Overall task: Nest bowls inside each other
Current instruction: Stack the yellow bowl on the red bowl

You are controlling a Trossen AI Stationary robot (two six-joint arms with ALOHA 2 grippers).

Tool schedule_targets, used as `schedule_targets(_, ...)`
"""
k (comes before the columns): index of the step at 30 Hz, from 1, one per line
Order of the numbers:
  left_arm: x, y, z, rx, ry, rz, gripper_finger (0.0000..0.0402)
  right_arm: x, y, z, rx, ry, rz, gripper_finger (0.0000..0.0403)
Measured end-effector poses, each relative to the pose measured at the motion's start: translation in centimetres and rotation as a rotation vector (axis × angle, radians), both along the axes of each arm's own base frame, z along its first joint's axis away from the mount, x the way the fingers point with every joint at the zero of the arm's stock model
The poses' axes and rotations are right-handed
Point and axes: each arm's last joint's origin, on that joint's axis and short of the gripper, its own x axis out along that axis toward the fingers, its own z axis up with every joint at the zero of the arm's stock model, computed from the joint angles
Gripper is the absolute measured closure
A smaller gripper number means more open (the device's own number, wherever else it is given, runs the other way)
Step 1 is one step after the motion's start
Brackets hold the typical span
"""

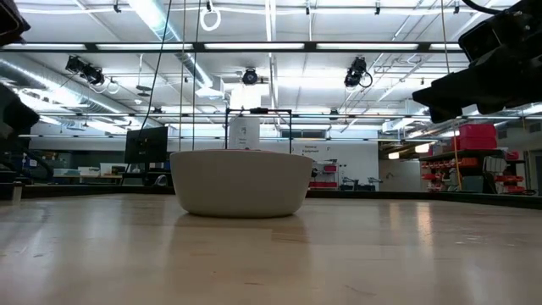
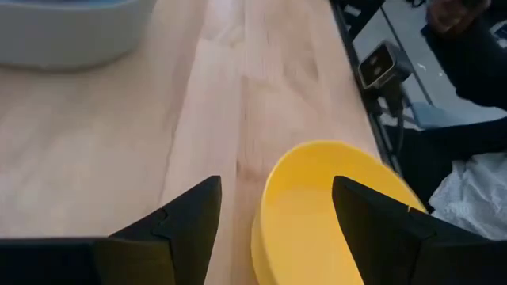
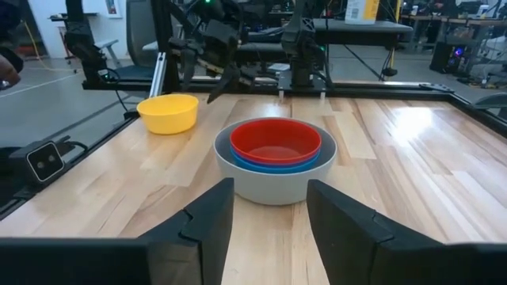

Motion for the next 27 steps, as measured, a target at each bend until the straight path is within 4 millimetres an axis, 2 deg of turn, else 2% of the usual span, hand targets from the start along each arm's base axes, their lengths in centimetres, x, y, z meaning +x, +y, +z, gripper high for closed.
schedule_targets(14,0.6,-1.9,-1.4,-0.037,0.014,0.006,0.015,0.0,0.0,0.0,0.0,0.001,0.0,0.0204)
schedule_targets(19,0.7,-1.9,-2.2,-0.018,0.031,0.033,0.015,0.0,0.0,0.0,0.0,-0.001,0.0,0.0195)
schedule_targets(27,0.7,-1.8,-2.3,-0.01,0.019,0.057,0.015,0.0,0.0,0.0,0.0,0.0,0.001,0.0183)
